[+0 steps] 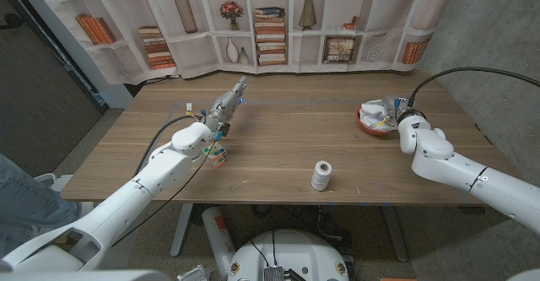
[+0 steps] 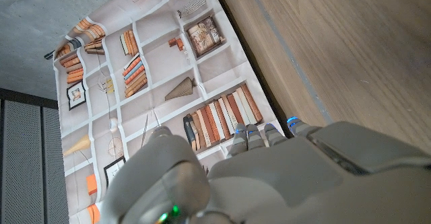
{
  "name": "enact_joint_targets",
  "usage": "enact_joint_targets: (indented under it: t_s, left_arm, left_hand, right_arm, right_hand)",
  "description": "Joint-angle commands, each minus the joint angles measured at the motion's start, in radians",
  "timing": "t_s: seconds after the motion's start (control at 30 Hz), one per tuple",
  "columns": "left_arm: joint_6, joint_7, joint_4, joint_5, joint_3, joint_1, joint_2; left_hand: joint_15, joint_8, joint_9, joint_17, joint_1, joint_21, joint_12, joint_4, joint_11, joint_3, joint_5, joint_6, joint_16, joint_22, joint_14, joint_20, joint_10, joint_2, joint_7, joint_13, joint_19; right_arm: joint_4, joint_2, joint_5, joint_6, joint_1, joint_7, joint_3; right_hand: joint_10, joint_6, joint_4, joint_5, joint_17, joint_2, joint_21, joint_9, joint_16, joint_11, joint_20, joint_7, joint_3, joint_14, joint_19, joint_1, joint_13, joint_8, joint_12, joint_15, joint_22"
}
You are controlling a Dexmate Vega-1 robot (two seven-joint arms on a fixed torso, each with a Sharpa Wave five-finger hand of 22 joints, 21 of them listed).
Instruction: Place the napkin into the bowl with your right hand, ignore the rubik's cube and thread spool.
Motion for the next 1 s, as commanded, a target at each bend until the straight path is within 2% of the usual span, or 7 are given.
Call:
enact_joint_targets:
  t_s: [0.03,0.2,0.6,0.7,0.77,0.87,1.0]
  left_arm:
    - [-0.013,-0.006,0.019,-0.001,0.004,-0.002,-0.011]
    - [-0.017,-0.006,0.022,-0.002,0.003,0.000,-0.012]
    - [-0.015,-0.007,0.026,-0.006,0.002,0.006,-0.011]
    - [-0.015,-0.009,0.029,-0.007,0.003,0.005,-0.011]
    - [-0.016,-0.011,0.032,-0.007,0.004,0.005,-0.012]
    - [-0.017,-0.013,0.036,-0.008,0.006,0.003,-0.014]
    - [-0.018,-0.016,0.039,-0.006,0.009,0.002,-0.016]
  left_hand:
    - [0.004,0.001,0.002,0.004,0.000,0.008,-0.002,0.002,-0.005,-0.007,0.000,0.005,-0.001,0.004,-0.019,0.006,-0.005,0.009,-0.001,0.002,-0.147]
    - [0.004,0.001,0.002,0.004,0.000,0.008,-0.001,0.002,-0.004,-0.008,0.000,0.006,-0.001,0.004,-0.019,0.007,-0.004,0.009,-0.001,0.002,-0.148]
    - [0.004,0.001,0.002,0.004,0.001,0.008,-0.001,0.002,-0.003,-0.011,0.000,0.006,-0.001,0.004,-0.019,0.007,-0.004,0.011,-0.001,0.002,-0.148]
    - [0.004,0.001,0.002,0.004,0.002,0.008,-0.002,0.002,-0.004,-0.011,0.000,0.006,-0.001,0.004,-0.020,0.008,-0.005,0.011,0.000,0.002,-0.148]
    - [0.004,0.001,0.002,0.004,0.002,0.008,-0.001,0.002,-0.003,-0.011,0.000,0.006,-0.001,0.004,-0.020,0.007,-0.004,0.011,0.000,0.002,-0.148]
    - [0.004,0.001,0.002,0.004,0.002,0.008,-0.002,0.002,-0.003,-0.012,0.000,0.006,-0.001,0.004,-0.019,0.007,-0.005,0.011,-0.001,0.002,-0.148]
    - [0.004,0.001,0.002,0.004,0.002,0.007,-0.002,0.002,-0.002,-0.013,0.000,0.007,-0.001,0.004,-0.019,0.008,-0.005,0.012,-0.001,0.002,-0.149]
  right_arm:
    - [-0.004,-0.003,-0.008,0.004,0.007,0.022,-0.013]
    - [0.004,0.002,-0.016,0.006,0.015,0.035,-0.023]
    - [0.022,0.017,-0.027,0.005,0.030,0.063,-0.044]
    - [0.021,0.016,-0.036,0.003,0.033,0.069,-0.050]
    - [0.016,0.014,-0.033,0.003,0.031,0.070,-0.046]
    - [0.007,0.008,-0.040,-0.003,0.030,0.077,-0.046]
    - [-0.007,0.002,-0.041,-0.008,0.023,0.079,-0.040]
  right_hand:
    - [-0.009,-0.005,0.001,0.005,0.003,-0.011,0.004,0.001,-0.005,0.001,-0.084,0.004,-0.007,-0.008,-0.004,-0.002,0.001,-0.003,-0.002,-0.062,-0.001]
    - [-0.016,-0.008,0.000,0.008,0.003,-0.013,0.003,0.000,-0.005,-0.009,-0.084,0.005,-0.009,-0.014,-0.008,-0.006,0.000,-0.004,-0.003,-0.063,-0.004]
    - [-0.032,-0.019,0.006,0.010,0.003,-0.022,0.001,-0.002,-0.007,0.006,-0.084,0.002,-0.022,-0.032,-0.021,-0.031,0.001,-0.006,-0.005,-0.058,-0.010]
    - [-0.059,-0.035,0.011,0.014,0.001,-0.035,-0.008,-0.005,-0.019,0.018,-0.082,0.008,-0.034,-0.081,-0.047,-0.053,0.001,-0.011,-0.009,-0.057,-0.015]
    - [-0.087,-0.050,0.011,0.019,-0.001,-0.056,-0.016,-0.009,-0.027,0.011,-0.074,0.014,-0.048,-0.140,-0.072,-0.071,0.000,-0.014,-0.012,-0.048,-0.018]
    - [-0.142,-0.104,0.014,0.027,-0.002,-0.081,-0.026,-0.013,-0.029,0.030,-0.059,0.014,-0.068,-0.209,-0.103,-0.098,-0.001,-0.024,-0.018,-0.029,-0.023]
    - [-0.167,-0.150,0.019,0.033,-0.002,-0.094,-0.031,-0.014,-0.023,0.038,-0.049,0.009,-0.082,-0.227,-0.113,-0.120,-0.001,-0.030,-0.016,-0.018,-0.028]
